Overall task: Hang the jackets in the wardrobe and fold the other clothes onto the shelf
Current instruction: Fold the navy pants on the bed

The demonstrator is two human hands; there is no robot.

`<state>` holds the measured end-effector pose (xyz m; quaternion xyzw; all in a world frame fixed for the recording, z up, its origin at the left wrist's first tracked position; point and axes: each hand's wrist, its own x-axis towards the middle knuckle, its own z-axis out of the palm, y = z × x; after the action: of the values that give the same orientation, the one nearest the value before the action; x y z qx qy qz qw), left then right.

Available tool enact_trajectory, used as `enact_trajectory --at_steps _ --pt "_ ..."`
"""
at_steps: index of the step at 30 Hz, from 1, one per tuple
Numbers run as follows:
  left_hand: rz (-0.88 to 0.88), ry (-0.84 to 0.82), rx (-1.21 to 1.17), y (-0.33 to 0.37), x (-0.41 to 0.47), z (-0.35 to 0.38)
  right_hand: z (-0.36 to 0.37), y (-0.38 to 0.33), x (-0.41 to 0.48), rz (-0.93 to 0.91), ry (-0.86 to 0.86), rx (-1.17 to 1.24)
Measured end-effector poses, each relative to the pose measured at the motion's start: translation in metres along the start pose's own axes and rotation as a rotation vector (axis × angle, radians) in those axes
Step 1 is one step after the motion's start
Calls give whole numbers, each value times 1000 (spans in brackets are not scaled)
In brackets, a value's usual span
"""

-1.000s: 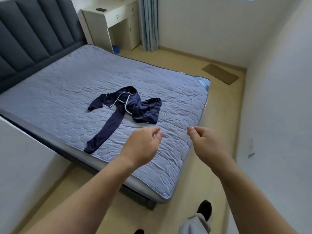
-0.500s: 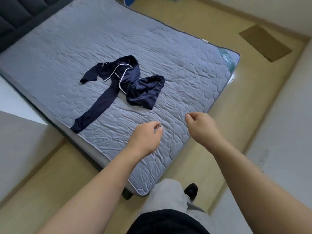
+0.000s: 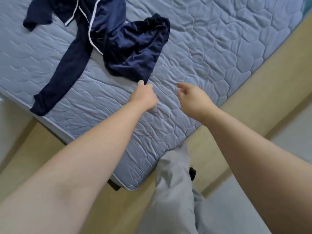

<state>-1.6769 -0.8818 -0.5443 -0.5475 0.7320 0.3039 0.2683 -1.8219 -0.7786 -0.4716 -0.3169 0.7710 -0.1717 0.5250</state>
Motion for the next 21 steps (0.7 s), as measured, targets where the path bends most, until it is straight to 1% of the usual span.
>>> enact_trajectory --at_steps 4,7,11,14,16,17,19,21 --pt "-20 -80 105 -2 96 16 -6 31 74 116 -17 43" --pt "-60 -123 182 -9 150 28 -9 55 110 174 -50 -3" --pt "-100 -164 187 -20 190 51 -9 72 140 209 -100 -69" --pt "-60 -163 170 -28 199 60 -7 69 152 219 -131 -117" --pt "-18 -110 125 -36 199 57 -5 61 156 210 -157 -146" --pt "-12 -51 88 -40 196 54 -4 55 157 213 -170 -162" --pt "-67 138 -21 -46 180 48 -2 42 155 232 -199 -191" --pt "-139 317 -181 -45 156 39 -3 28 151 230 -221 -225"
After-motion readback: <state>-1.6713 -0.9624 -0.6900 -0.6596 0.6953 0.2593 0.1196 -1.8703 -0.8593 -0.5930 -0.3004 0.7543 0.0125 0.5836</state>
